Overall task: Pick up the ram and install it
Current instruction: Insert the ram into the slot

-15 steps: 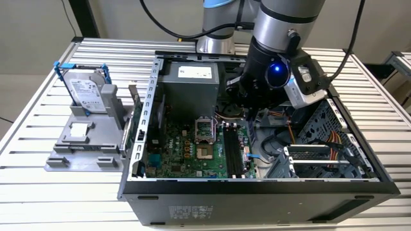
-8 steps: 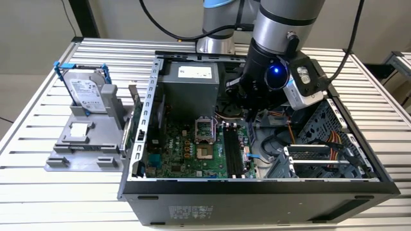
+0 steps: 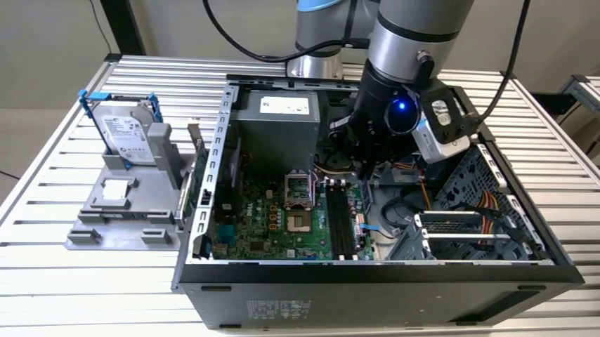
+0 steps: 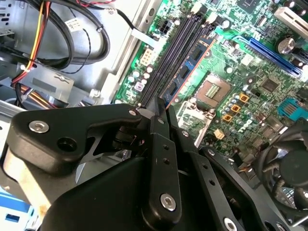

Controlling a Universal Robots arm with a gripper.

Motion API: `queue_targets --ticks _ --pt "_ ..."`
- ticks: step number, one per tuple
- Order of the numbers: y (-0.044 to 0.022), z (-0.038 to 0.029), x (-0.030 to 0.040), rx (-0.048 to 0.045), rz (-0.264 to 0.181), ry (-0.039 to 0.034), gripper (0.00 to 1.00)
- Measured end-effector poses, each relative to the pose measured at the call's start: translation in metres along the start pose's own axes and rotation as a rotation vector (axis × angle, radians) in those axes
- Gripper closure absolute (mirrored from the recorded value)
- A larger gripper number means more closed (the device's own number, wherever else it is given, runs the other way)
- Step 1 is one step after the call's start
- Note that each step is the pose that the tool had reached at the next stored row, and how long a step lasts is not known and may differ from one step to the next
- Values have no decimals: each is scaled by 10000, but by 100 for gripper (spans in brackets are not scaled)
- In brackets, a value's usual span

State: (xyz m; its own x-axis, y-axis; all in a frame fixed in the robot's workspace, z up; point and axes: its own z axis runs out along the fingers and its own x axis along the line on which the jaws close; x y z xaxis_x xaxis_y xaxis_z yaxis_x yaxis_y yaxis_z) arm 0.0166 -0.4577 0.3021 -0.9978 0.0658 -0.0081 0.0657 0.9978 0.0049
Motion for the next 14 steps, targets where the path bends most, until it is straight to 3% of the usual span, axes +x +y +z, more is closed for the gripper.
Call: queue_targets --ticks 14 --pt "1 55 1 -1 1 0 100"
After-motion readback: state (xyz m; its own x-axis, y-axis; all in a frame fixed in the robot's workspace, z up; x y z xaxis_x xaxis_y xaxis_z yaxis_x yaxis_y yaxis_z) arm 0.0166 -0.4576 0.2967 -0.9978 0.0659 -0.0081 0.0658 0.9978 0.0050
